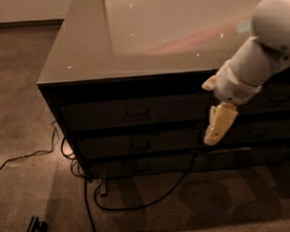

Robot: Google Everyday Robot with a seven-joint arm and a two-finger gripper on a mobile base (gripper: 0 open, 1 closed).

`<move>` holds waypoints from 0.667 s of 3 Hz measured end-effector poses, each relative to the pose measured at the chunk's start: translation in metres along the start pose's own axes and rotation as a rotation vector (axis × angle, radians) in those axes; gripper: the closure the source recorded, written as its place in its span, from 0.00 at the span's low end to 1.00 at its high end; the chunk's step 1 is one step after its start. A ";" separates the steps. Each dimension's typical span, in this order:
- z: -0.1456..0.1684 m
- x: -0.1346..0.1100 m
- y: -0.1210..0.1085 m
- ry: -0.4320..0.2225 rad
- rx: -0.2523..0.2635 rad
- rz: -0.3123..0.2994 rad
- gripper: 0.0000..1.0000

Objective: Open top drawer

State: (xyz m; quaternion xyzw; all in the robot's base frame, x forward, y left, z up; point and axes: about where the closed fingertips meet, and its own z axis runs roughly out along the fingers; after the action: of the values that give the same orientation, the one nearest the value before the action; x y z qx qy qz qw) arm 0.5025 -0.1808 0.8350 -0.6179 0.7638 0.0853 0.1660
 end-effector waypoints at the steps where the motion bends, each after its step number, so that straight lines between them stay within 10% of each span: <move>1: 0.058 -0.035 -0.010 -0.024 -0.081 -0.078 0.00; 2: 0.065 -0.037 -0.010 -0.025 -0.094 -0.081 0.00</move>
Offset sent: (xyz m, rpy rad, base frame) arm 0.0207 0.0417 -0.0342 0.0227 0.0354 0.0865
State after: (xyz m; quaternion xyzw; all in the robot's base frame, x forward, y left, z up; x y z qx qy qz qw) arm 0.5286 -0.1269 0.7888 -0.6544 0.7311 0.1218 0.1497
